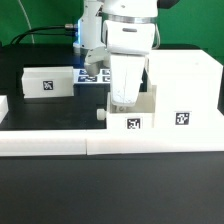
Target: Assemble drawer
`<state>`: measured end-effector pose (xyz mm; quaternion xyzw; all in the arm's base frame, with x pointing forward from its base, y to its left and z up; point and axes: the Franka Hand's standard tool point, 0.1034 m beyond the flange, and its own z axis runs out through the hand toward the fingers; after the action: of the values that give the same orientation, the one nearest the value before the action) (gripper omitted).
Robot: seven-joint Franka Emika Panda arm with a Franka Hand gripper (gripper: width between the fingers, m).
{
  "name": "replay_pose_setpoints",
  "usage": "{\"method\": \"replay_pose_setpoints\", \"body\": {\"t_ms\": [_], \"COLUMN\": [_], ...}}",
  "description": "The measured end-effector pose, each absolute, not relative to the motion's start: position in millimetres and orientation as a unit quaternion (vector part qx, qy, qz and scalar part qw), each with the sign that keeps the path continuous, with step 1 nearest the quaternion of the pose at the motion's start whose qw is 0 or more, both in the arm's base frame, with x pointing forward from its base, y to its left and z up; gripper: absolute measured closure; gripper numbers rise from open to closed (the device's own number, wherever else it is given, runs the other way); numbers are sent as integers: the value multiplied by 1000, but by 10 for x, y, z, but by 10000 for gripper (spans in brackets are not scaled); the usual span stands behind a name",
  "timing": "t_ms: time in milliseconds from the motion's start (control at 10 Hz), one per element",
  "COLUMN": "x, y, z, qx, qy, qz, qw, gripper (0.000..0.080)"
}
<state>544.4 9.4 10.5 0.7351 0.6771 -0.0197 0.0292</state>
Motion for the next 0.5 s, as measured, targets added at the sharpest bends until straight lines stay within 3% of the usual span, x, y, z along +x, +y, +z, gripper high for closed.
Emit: {"method": "replay_pose_setpoints", "body": {"t_ms": [200, 300, 400, 500], "x": [5443, 5444, 5445, 5456], "y": [92, 97, 106, 111], "z": [105, 122, 197, 269], "qx": [735, 736, 737, 737], "qy": [677, 676, 675, 675], "qz": [-20, -21, -25, -27], "qw": [29, 29, 27, 27], "gripper": [757, 664, 456, 456]}}
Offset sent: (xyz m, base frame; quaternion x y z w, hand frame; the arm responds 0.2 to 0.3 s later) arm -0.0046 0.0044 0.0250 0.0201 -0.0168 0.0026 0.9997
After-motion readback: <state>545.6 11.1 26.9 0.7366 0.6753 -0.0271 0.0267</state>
